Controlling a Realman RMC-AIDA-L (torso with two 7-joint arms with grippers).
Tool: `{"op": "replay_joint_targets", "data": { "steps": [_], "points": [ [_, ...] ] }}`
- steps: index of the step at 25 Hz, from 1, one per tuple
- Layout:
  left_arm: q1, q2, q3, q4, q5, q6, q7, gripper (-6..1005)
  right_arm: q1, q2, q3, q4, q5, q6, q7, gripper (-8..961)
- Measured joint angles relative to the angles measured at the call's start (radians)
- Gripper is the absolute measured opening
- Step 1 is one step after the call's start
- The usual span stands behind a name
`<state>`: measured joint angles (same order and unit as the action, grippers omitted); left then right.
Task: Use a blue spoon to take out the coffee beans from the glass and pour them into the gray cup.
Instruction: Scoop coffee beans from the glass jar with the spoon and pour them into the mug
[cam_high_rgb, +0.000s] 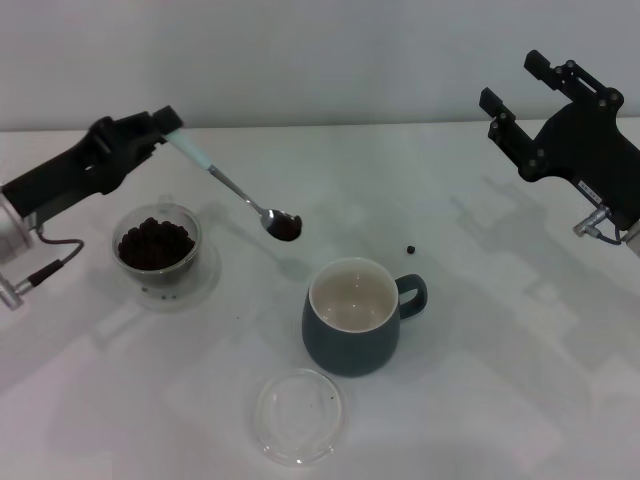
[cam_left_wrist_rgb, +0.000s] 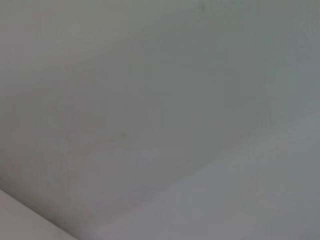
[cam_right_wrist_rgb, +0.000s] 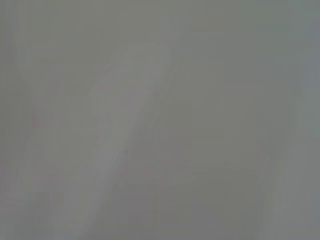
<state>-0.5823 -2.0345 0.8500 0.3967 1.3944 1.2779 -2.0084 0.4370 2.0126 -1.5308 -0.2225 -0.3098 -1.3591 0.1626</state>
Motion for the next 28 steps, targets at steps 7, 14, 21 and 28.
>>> {"op": "replay_joint_targets", "data": {
  "steps": [7,14,21,28],
  "points": [
    [-0.018,-0.017,0.066,0.003,0.001,0.0,0.028,134,-0.002,0.0,0.0,0.0,0.0,-0.002,0.0,592],
    [-0.056,-0.025,0.107,0.005,0.021,-0.01,0.097,133,-0.007,0.0,-0.001,0.005,0.0,-0.009,0.005,590],
    [-0.129,-0.03,0.11,0.013,0.126,-0.05,0.128,134,-0.011,0.0,-0.003,0.011,0.0,-0.009,0.006,592],
    [-0.171,-0.034,0.222,0.082,0.167,-0.113,0.142,133,-0.021,0.0,-0.003,0.014,0.0,-0.009,0.007,591]
  ]
}}
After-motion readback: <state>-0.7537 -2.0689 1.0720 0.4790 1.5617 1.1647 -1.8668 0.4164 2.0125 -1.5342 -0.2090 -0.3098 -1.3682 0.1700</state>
